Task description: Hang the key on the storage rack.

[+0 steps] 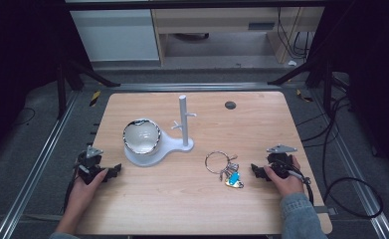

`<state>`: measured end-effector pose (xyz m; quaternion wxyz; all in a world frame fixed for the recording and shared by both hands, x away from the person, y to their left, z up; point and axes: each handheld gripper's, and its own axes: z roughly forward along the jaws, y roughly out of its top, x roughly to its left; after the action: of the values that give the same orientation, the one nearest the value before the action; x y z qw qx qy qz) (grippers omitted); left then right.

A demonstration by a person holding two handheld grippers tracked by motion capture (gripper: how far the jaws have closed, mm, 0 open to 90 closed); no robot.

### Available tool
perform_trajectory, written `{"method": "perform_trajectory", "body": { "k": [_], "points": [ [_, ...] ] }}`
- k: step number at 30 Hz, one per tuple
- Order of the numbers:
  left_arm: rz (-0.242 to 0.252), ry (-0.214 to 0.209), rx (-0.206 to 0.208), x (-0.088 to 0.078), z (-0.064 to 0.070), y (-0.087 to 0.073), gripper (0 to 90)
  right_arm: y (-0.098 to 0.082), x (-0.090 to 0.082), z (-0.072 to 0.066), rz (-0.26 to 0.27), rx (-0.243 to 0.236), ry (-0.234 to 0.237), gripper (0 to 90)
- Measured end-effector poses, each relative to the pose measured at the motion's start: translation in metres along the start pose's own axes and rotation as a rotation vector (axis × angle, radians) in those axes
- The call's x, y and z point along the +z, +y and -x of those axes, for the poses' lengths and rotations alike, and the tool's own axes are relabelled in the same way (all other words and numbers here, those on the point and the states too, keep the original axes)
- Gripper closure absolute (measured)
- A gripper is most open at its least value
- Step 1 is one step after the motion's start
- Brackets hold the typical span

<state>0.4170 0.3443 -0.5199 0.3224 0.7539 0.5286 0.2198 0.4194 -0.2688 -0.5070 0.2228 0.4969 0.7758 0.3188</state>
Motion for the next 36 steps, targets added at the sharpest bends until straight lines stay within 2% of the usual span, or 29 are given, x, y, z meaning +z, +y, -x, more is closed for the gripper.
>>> {"method": "perform_trajectory", "body": {
  "k": [17,21,25,26,29,30,33,36],
  "points": [
    [-0.003,0.000,0.004,0.000,0.000,0.000,0.0,-0.001,-0.002,0.000,0.001,-0.002,-0.002,1.3],
    [-0.002,-0.001,0.005,0.000,-0.001,0.001,0.0,-0.001,-0.004,0.000,-0.003,-0.006,-0.002,6.2],
    [-0.002,-0.001,0.004,0.000,0.000,0.001,0.0,0.000,-0.010,-0.002,-0.039,-0.012,0.010,9.4],
    [-0.002,-0.001,0.005,0.000,-0.001,0.001,0.0,0.001,-0.013,-0.003,-0.044,-0.020,0.024,10.5],
    [-0.002,-0.001,0.005,0.000,-0.001,0.001,0.0,0.006,-0.020,-0.005,-0.063,-0.068,0.012,16.2],
    [-0.002,-0.001,0.005,0.000,-0.001,0.001,0.0,0.009,-0.023,-0.006,-0.062,-0.081,0.023,18.3],
    [-0.002,-0.001,0.003,0.000,0.000,0.001,0.0,0.015,-0.030,-0.007,-0.061,-0.107,0.053,32.6],
    [-0.002,-0.001,0.003,0.000,0.000,0.001,0.0,0.020,-0.035,-0.010,-0.083,-0.116,0.082,40.2]
  ]
}}
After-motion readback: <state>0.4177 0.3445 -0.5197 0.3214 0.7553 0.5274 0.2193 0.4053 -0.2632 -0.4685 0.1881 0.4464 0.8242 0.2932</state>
